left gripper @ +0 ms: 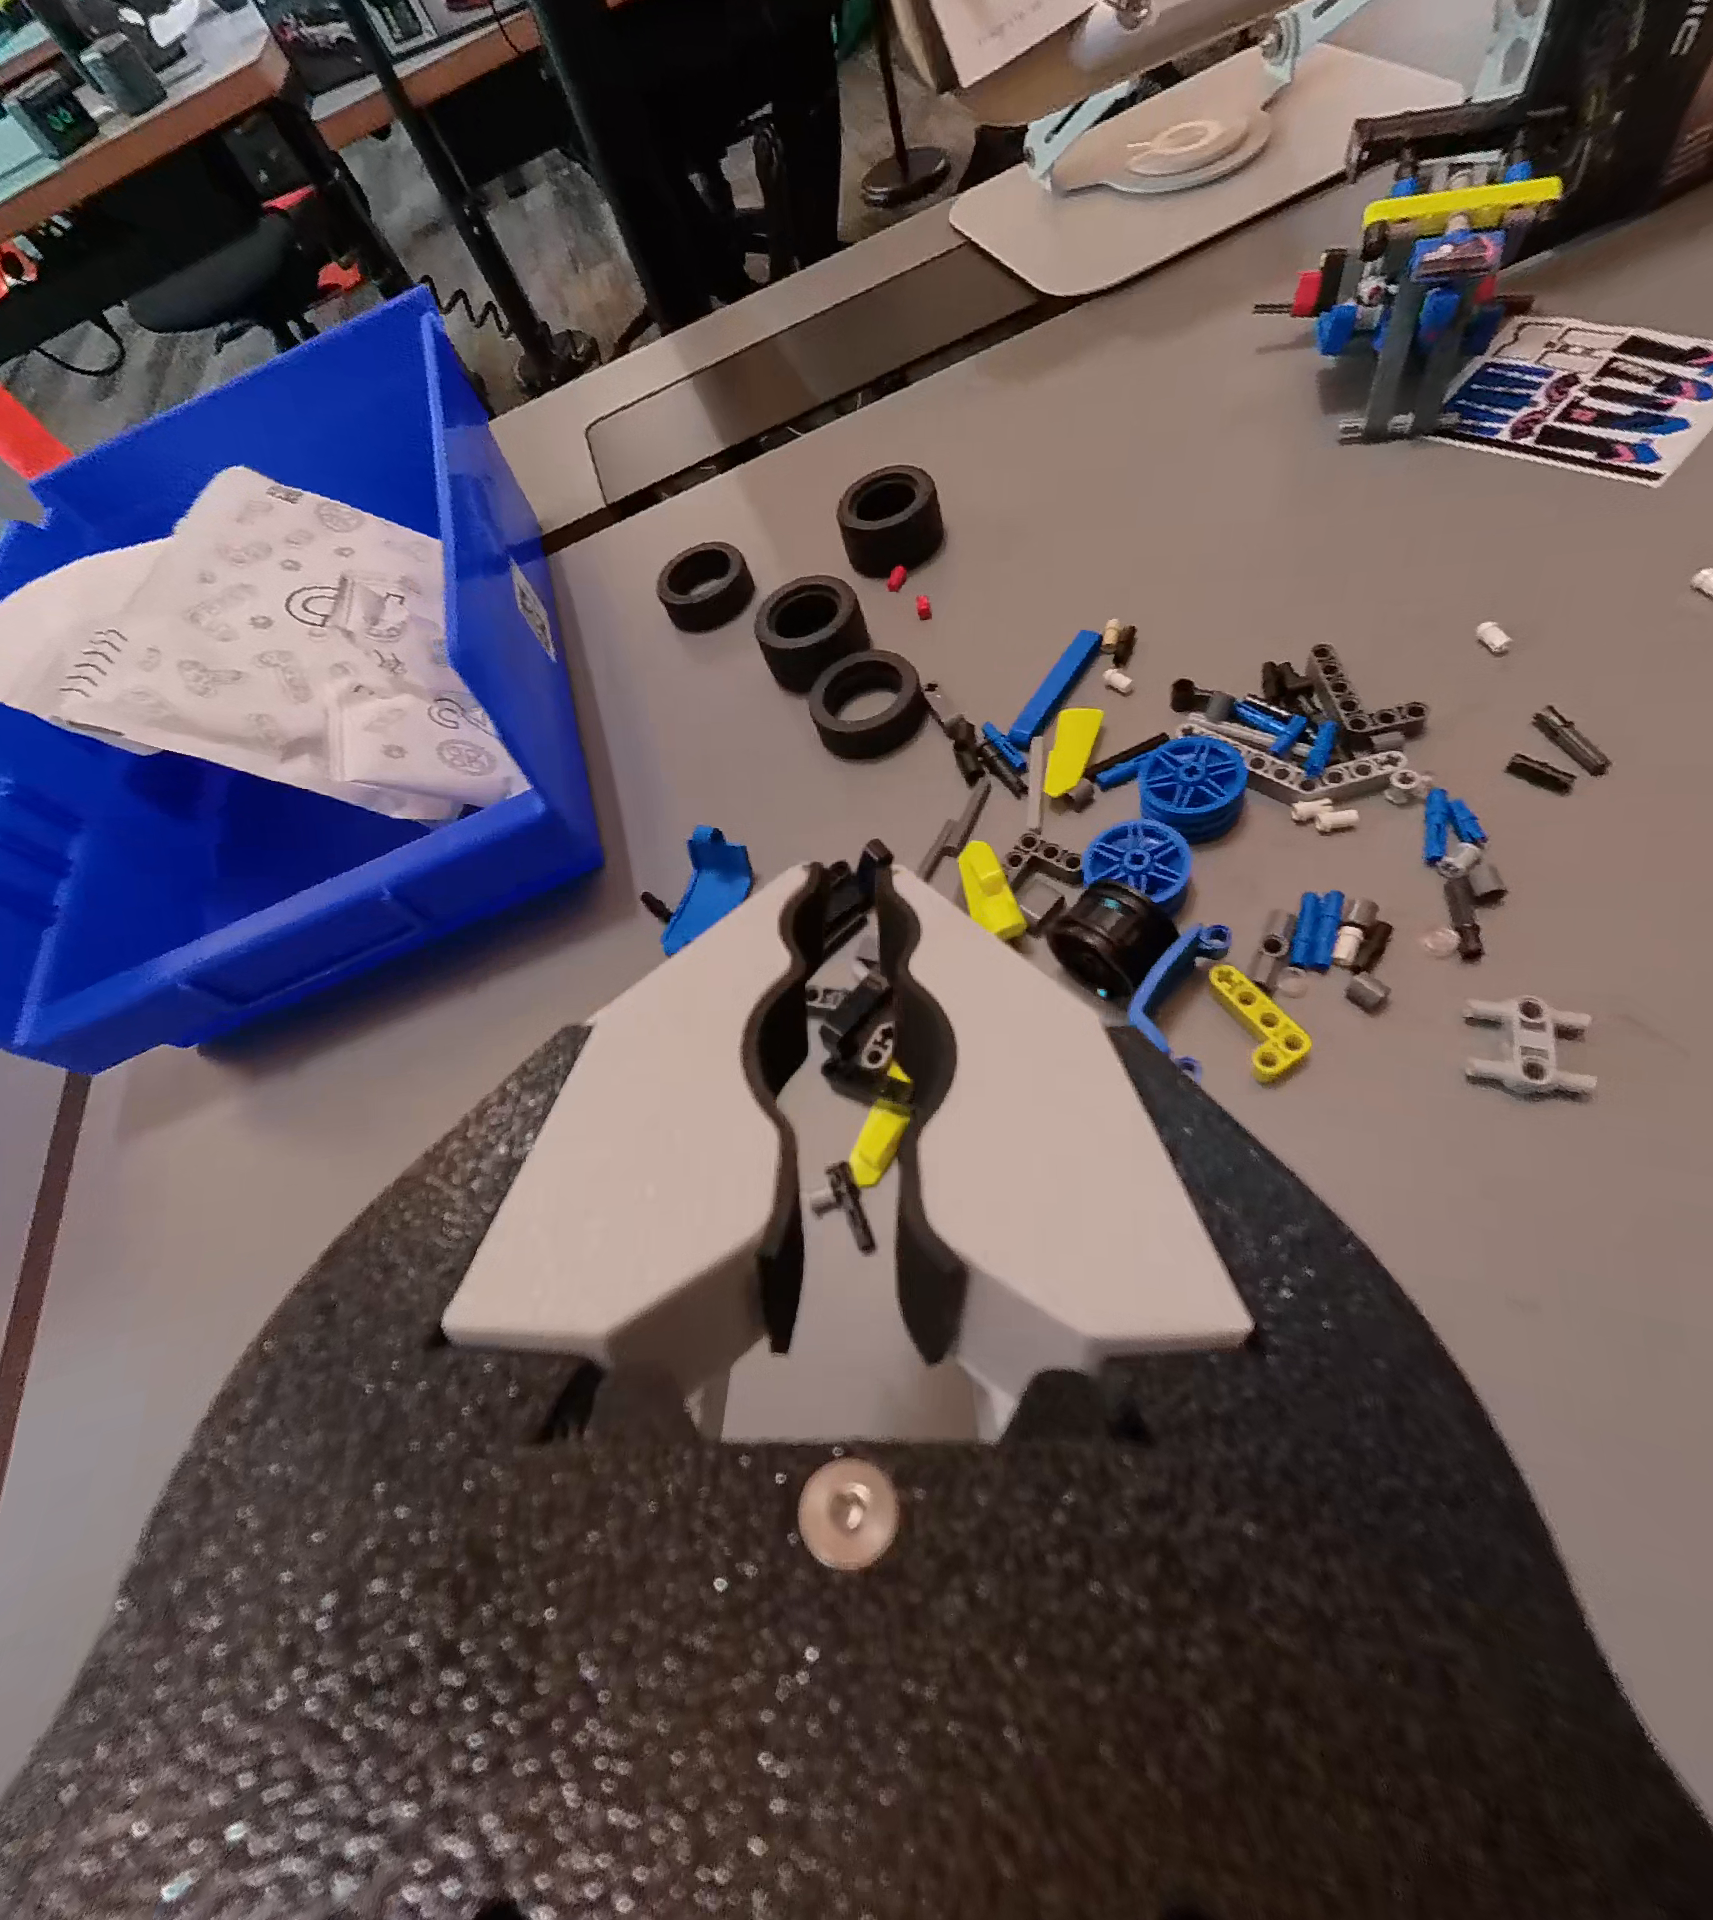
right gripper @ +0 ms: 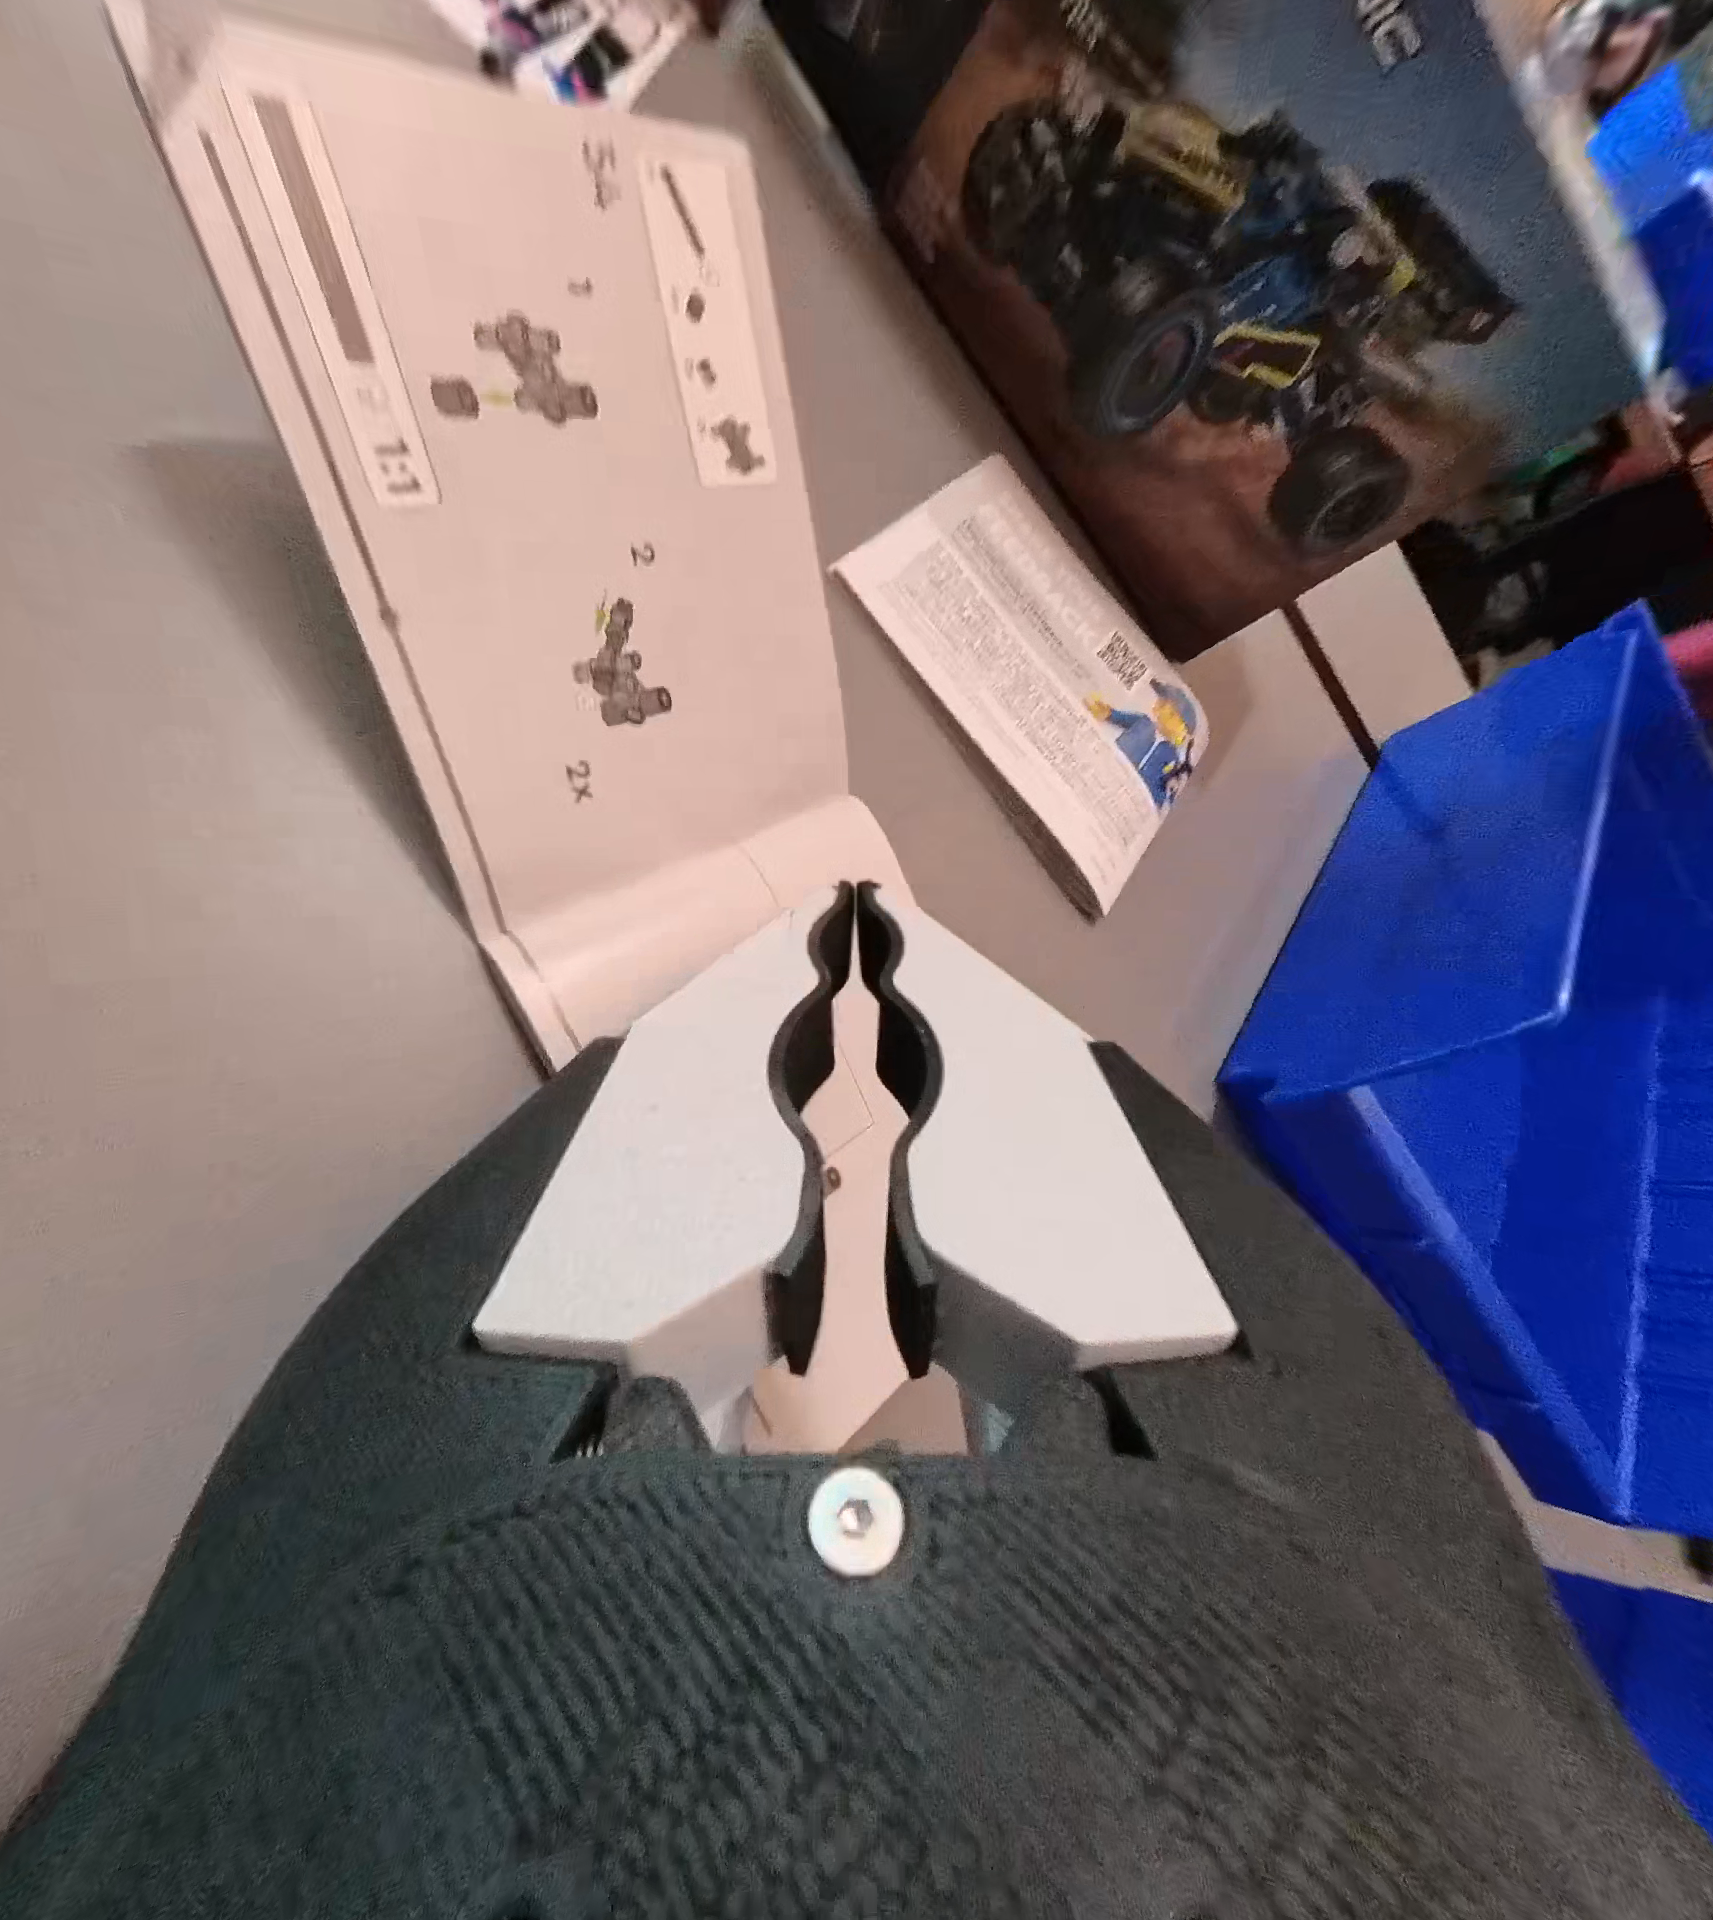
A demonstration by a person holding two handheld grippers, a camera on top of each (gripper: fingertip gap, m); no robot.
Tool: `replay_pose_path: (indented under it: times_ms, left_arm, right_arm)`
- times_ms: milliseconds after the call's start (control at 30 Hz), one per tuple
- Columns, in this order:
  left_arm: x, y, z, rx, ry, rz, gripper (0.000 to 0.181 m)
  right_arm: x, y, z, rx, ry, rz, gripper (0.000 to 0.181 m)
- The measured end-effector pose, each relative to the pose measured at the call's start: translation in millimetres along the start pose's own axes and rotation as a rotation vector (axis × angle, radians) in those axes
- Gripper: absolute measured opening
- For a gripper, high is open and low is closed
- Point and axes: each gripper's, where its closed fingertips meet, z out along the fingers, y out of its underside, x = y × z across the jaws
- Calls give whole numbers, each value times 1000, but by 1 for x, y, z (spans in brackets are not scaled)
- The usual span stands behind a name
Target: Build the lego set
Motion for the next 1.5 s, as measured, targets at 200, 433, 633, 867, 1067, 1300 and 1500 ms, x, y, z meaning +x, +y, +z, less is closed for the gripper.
replay_pose_path:
  times_ms: [200, 433, 633, 867, 1067, 1300, 1500]
  left_arm:
    - [-10, 33, 1, -129, 64, 1, 7]
    - [0, 62, -1, -157, 230, 106, 8]
    - [29, 72, 3, -202, 370, 272, 14]
    - [35, 78, 12, -249, 412, 377, 14]
    - [40, 81, 21, -255, 437, 419, 14]
    - [21, 94, 11, -345, 393, 429, 7]
    - [21, 77, 12, -255, 385, 324, 13]
  right_arm:
    - [-34, -32, -13, 123, -150, 27, 4]
    - [-53, -39, -18, 176, -229, 75, 6]
    - [-61, -45, -15, 175, -238, 52, 5]
    - [-68, -45, -15, 163, -243, 38, 5]
    - [-74, -49, -15, 163, -245, 38, 4]
    - [-73, -50, -14, 134, -243, 32, 4]
    - [-68, -56, -6, 135, -244, 22, 4]
